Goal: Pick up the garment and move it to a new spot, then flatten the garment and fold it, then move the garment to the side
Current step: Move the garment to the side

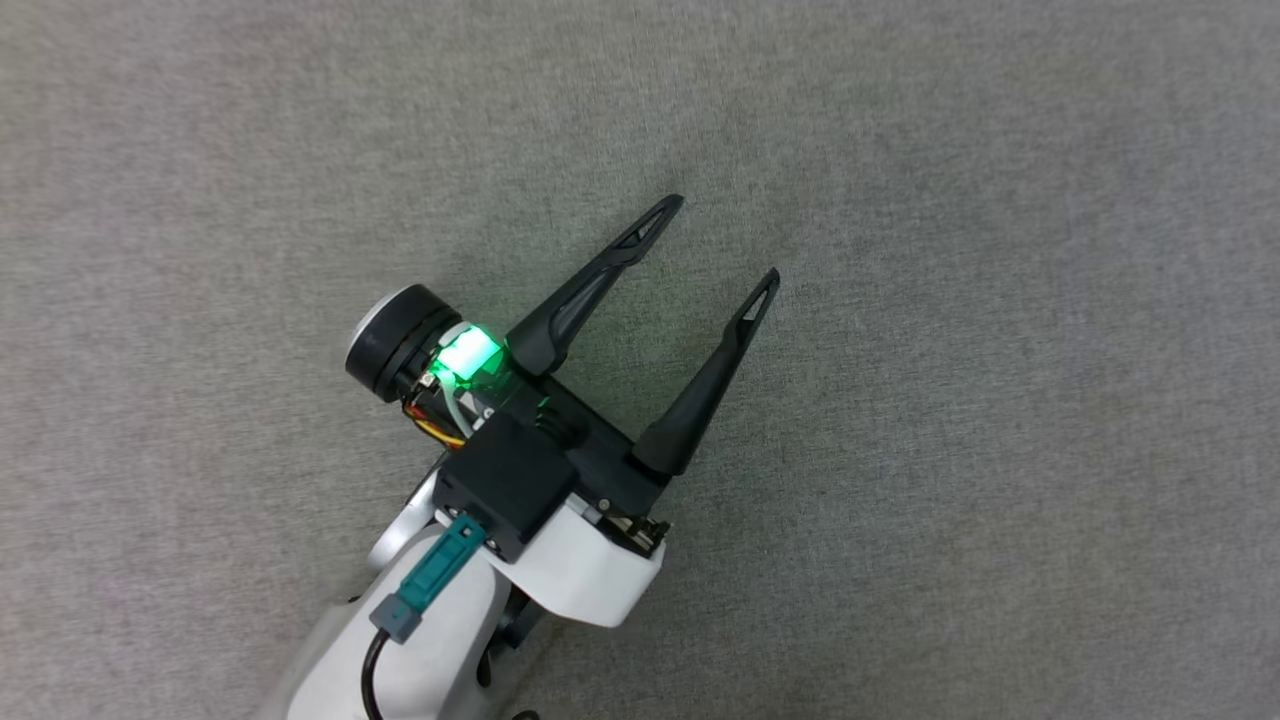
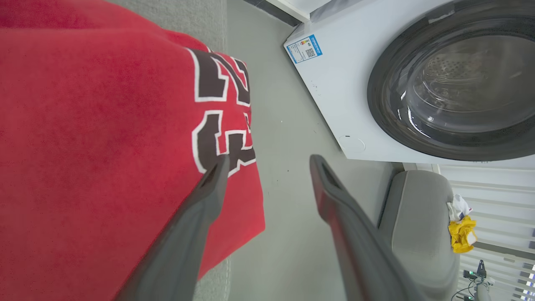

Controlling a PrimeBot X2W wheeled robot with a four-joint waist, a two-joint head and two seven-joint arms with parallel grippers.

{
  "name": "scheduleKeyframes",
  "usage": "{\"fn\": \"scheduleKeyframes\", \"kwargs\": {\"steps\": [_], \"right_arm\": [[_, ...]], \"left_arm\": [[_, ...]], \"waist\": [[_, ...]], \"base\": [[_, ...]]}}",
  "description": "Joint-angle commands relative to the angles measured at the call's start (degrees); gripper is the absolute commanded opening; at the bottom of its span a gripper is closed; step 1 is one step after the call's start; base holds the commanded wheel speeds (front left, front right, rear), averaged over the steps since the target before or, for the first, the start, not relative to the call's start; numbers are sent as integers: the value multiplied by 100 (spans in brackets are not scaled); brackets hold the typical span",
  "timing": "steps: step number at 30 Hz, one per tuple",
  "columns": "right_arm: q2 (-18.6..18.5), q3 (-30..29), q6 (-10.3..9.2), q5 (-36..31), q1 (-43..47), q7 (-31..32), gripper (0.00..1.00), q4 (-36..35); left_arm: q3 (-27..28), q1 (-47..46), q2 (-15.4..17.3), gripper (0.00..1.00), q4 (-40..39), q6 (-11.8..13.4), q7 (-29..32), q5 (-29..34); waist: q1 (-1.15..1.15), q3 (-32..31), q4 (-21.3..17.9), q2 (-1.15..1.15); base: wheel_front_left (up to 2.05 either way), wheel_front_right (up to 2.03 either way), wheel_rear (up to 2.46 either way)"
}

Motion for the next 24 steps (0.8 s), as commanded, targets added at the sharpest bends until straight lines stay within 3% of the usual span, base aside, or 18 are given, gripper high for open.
{"fn": "scheduleKeyframes", "kwargs": {"steps": [1, 10, 18, 24], "right_arm": [[49, -41, -11, -43, -50, 31, 100, -38], [435, 40, -11, 209, 51, 36, 100, -956], [1183, 79, -11, 923, 379, -133, 100, -2312], [1995, 53, -10, 1297, 1018, -554, 100, -3476]], "left_arm": [[51, 85, -24, 100, 39, 35, -12, -40], [706, 665, -66, 100, 415, 287, -12, -319], [1415, 1298, -105, 100, 619, 464, -12, -454], [1849, 1799, -207, 100, 668, 499, -12, -444]], "waist": [[-1, -192, 42, 0], [-1, -1310, 165, 0], [-1, -2138, 311, 0], [-1, -2660, 491, 0]], "base": [[0, 0, 0], [0, 0, 0], [0, 0, 0], [0, 0, 0]]}}
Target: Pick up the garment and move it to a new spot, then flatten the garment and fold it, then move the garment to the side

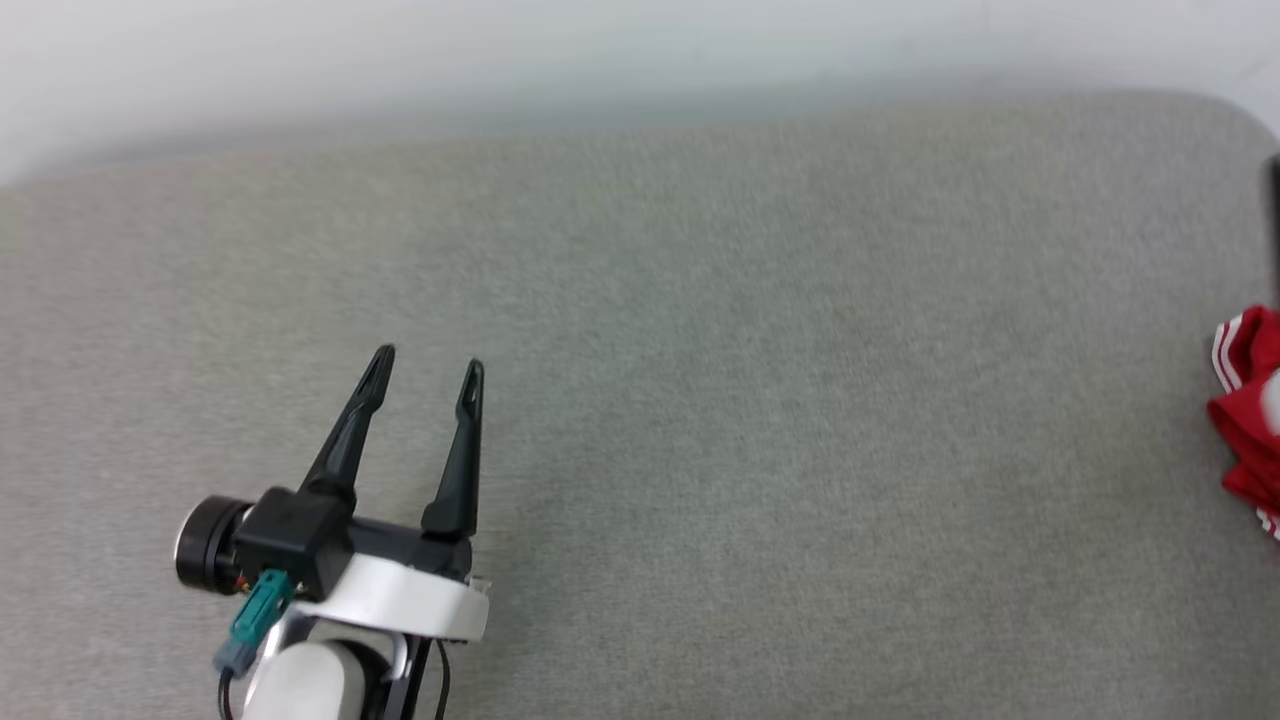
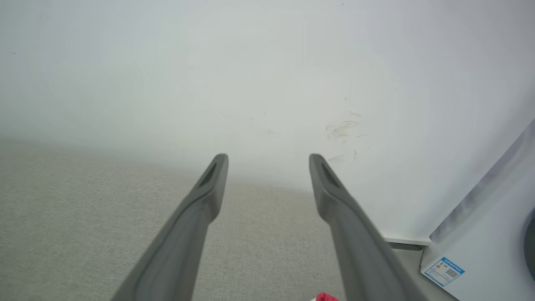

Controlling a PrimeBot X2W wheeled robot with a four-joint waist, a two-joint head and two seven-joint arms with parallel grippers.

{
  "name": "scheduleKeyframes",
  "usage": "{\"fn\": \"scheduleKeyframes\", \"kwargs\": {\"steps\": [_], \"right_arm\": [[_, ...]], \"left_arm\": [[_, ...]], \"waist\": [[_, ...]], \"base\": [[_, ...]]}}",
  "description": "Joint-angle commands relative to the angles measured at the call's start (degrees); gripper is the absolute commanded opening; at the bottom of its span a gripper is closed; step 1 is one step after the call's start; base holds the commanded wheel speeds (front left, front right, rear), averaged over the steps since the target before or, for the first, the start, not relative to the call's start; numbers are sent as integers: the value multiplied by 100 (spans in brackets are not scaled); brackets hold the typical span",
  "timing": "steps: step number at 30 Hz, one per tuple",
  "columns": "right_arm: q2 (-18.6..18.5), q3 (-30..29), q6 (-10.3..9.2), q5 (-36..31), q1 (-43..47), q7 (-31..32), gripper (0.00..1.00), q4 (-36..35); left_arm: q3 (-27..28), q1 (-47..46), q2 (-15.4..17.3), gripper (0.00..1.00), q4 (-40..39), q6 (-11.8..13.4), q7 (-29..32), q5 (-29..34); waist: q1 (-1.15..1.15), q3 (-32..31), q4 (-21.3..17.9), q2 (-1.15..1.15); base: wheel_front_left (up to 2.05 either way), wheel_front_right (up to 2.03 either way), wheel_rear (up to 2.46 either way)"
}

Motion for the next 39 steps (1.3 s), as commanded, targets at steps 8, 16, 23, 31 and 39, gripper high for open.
{"fn": "scheduleKeyframes", "kwargs": {"steps": [8, 16, 23, 31, 39], "right_arm": [[1070, -67, -8, 200, 1115, -429, 100, -740], [1786, 43, -8, 169, 1977, -977, 100, -802], [2023, 253, -7, 154, 2328, -1420, 100, -403], [2267, 441, -7, 65, 2481, -1706, 100, -33], [2344, 475, -7, 30, 2423, -1803, 100, 122]], "left_arm": [[328, 599, -242, 100, 214, -136, -12, -43], [540, 1002, -408, 100, 411, -257, -12, 90], [701, 1042, -508, 100, 485, -340, -12, 206], [910, 1143, -602, 100, 584, -349, -12, 349], [968, 1147, -645, 100, 641, -411, -12, 469]], "waist": [[2, -758, 410, 0], [2, -985, 508, 0], [2, -984, 513, 0], [2, -1069, 455, 0], [2, -1145, 431, 0]], "base": [[0, 0, 0], [0, 0, 0], [0, 0, 0], [0, 0, 0], [0, 0, 0]]}}
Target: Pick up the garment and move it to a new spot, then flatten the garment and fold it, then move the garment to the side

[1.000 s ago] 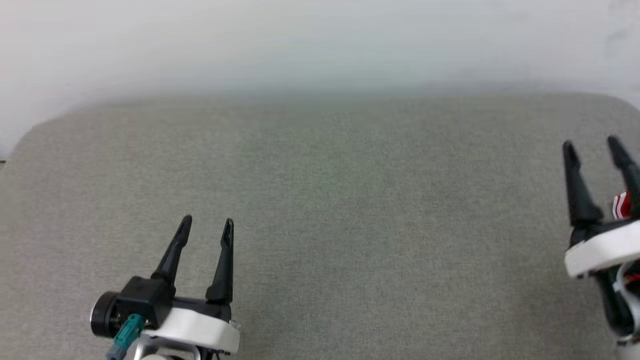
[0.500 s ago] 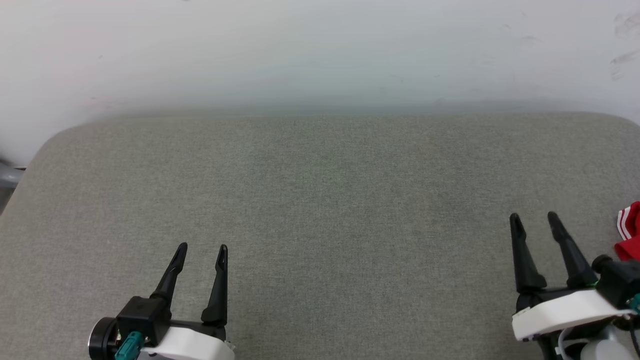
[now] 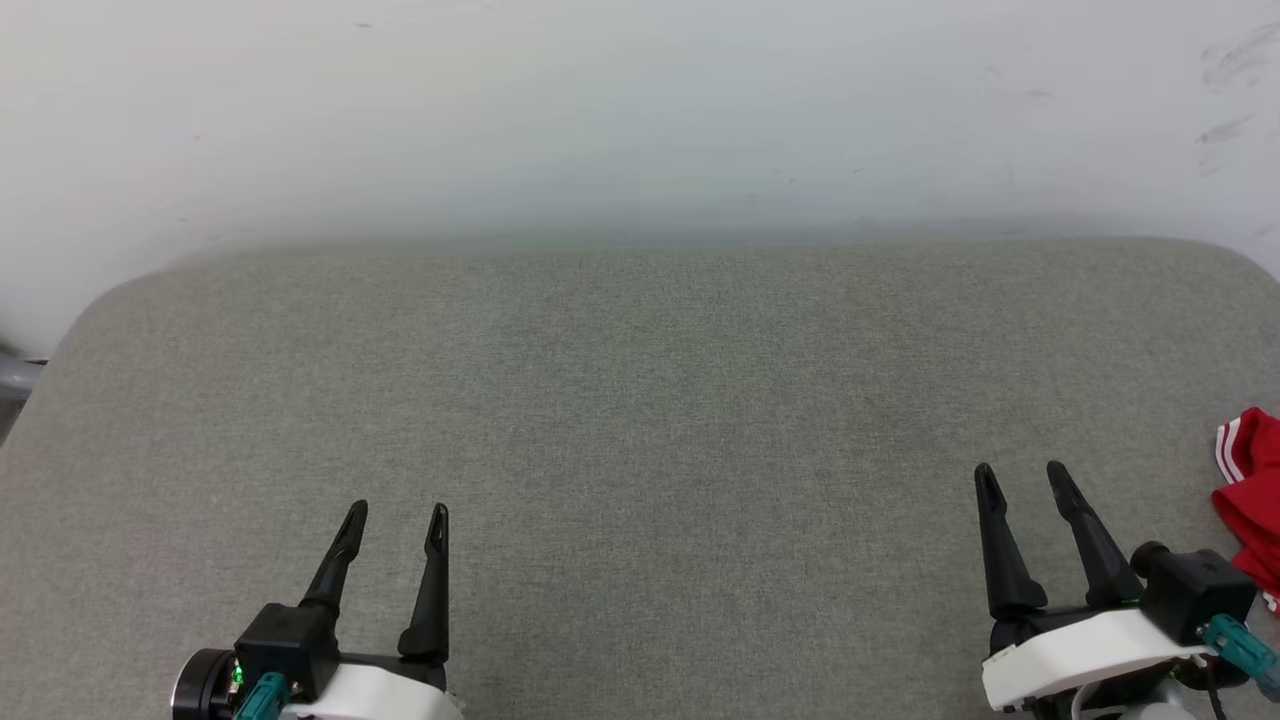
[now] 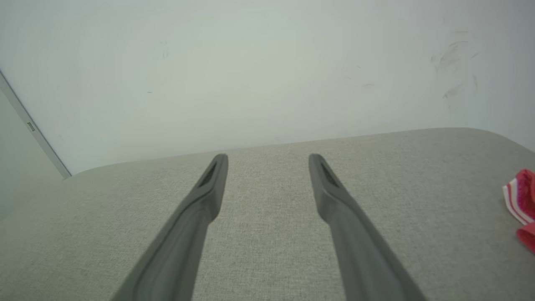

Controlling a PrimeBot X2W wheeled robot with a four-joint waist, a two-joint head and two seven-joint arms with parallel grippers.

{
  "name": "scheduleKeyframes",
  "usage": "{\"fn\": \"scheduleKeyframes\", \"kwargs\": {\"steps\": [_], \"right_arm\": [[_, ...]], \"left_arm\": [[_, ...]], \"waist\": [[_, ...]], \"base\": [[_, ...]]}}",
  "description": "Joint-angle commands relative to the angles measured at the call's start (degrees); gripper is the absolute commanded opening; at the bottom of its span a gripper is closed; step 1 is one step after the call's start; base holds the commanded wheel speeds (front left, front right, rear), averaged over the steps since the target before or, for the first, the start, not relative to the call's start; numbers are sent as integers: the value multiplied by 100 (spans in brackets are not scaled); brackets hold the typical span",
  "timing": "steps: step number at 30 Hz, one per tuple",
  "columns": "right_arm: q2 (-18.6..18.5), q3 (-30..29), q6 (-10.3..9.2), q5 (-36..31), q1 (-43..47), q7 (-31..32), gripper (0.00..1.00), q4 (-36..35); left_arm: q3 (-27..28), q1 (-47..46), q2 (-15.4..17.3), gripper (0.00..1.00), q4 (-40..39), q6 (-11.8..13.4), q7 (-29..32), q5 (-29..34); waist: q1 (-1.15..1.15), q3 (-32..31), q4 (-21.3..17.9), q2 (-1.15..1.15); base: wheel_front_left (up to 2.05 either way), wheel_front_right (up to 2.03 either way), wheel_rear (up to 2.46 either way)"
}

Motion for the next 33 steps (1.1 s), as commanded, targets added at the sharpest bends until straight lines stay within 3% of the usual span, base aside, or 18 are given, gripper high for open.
{"fn": "scheduleKeyframes", "kwargs": {"steps": [1, 33], "right_arm": [[30, -3, -3, -42, -15, -34, 100, 8], [44, -15, -3, -404, -54, -63, 100, -13]], "left_arm": [[27, 40, -6, 100, 5, -14, -12, 44], [162, 25, -58, 100, 11, -65, -12, -31]], "waist": [[0, -9, 0, 0], [0, 103, 30, 0]], "base": [[0, 0, 0], [0, 0, 0]]}}
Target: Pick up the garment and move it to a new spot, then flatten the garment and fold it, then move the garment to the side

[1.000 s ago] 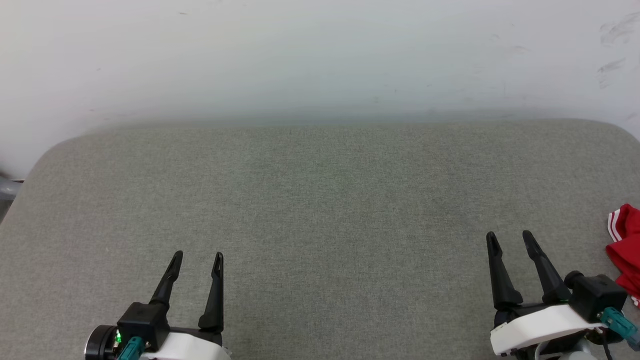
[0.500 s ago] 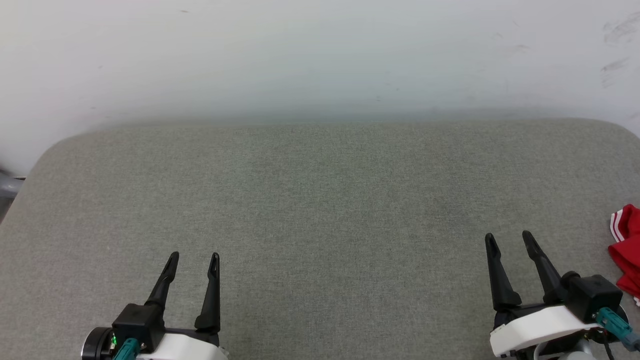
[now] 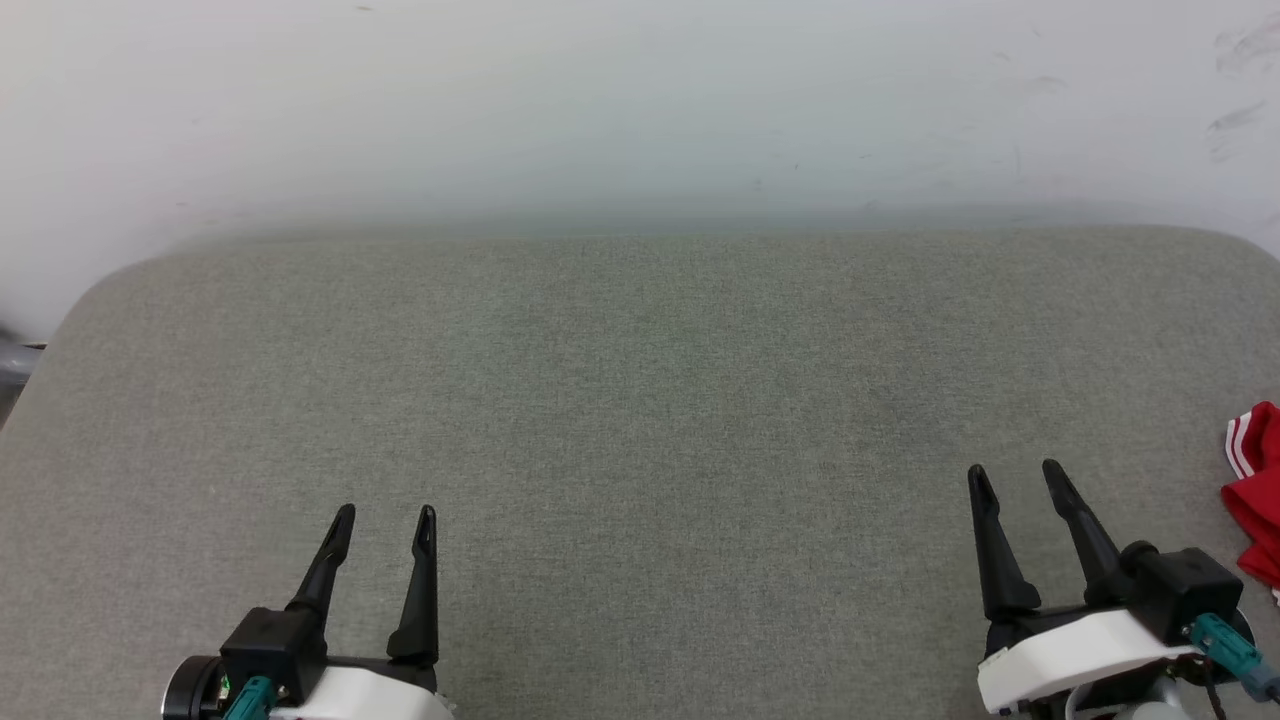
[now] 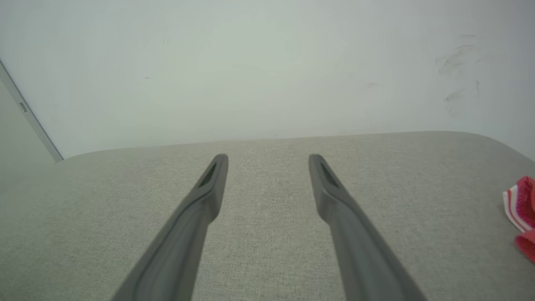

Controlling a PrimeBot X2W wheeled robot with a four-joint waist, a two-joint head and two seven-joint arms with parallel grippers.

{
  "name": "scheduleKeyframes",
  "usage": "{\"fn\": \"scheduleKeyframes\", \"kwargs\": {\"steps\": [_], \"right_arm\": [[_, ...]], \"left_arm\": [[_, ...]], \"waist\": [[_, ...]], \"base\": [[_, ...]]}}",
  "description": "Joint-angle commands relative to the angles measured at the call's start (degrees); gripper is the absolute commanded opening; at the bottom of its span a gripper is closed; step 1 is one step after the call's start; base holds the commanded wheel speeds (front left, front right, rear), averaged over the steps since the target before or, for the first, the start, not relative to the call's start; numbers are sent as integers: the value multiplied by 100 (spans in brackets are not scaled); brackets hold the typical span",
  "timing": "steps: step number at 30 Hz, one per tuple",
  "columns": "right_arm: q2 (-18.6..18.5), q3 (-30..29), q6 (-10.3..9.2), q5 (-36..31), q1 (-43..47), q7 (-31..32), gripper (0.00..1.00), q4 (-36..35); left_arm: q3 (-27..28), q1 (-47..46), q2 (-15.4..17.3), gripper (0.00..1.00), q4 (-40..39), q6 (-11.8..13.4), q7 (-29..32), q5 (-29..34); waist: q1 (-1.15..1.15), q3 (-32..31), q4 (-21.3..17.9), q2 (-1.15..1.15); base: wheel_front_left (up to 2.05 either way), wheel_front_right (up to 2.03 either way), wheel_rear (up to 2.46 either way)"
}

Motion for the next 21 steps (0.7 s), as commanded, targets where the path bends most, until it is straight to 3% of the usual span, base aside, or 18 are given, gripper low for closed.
{"fn": "scheduleKeyframes", "kwargs": {"steps": [1, 2, 21], "right_arm": [[23, -1, -3, -29, -42, 1, 100, -19], [1, 4, 0, 1, 4, 7, 0, 11], [25, -152, 1, 1779, -55, 486, 0, 160]], "left_arm": [[6, -35, -14, 100, -8, -13, -11, -11], [-1, 1, -2, 0, -2, 1, 1, 2], [135, -200, -5, 0, 310, -21, 484, -1868]], "waist": [[0, 8, 2, 0], [0, 11, 2, 0], [0, 1, 9, 0]], "base": [[0, 0, 0], [0, 0, 0], [0, 0, 0]]}}
